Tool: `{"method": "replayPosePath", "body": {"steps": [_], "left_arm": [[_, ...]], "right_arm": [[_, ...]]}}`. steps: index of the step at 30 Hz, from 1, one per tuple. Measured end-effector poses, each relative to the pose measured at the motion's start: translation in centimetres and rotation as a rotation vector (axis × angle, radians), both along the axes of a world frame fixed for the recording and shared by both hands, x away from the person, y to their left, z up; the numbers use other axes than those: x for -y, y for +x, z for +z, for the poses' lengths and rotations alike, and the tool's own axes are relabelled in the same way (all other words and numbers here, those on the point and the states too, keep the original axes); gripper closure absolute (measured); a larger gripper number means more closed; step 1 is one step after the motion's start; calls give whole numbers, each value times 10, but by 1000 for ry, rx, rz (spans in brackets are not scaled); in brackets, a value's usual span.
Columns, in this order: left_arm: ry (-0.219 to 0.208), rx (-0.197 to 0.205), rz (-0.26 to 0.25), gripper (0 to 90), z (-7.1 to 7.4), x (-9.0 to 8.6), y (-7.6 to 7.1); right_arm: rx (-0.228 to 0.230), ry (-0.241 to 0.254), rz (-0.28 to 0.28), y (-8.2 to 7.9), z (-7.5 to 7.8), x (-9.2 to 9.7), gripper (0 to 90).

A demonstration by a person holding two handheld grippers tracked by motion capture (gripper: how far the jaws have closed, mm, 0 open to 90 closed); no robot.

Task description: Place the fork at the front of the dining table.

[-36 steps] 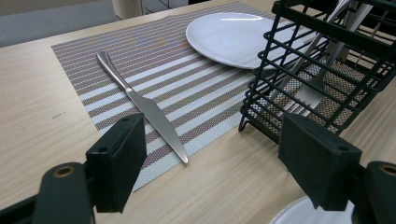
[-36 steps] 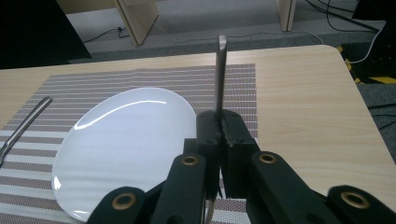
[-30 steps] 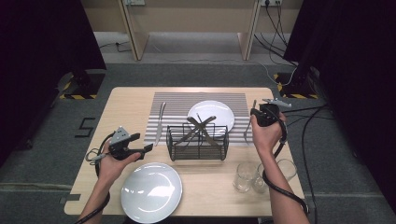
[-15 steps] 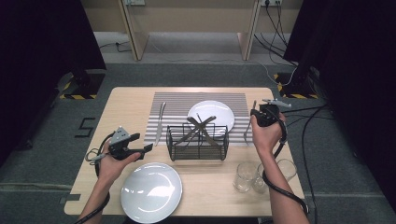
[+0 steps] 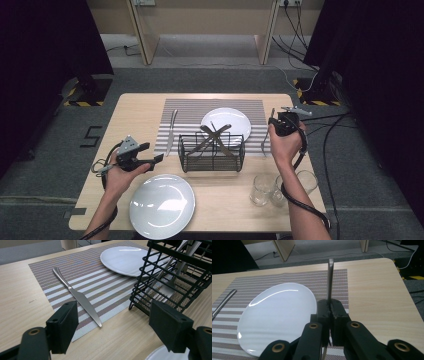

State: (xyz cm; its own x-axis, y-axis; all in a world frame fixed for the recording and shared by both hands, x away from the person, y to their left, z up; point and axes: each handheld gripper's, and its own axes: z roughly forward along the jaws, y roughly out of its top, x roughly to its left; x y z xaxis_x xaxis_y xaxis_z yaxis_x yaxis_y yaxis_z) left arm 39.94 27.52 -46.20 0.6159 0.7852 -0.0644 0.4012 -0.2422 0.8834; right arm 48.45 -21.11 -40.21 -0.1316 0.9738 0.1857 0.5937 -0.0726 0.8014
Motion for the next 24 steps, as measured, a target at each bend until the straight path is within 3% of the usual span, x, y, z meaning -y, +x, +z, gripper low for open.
{"method": "replayPosePath", "body": {"steps": [24], "left_arm": [[1,-1,-2,234,0,0,0]], "right_arm": [[-16,-3,-8,10,-2,-3,872]]}}
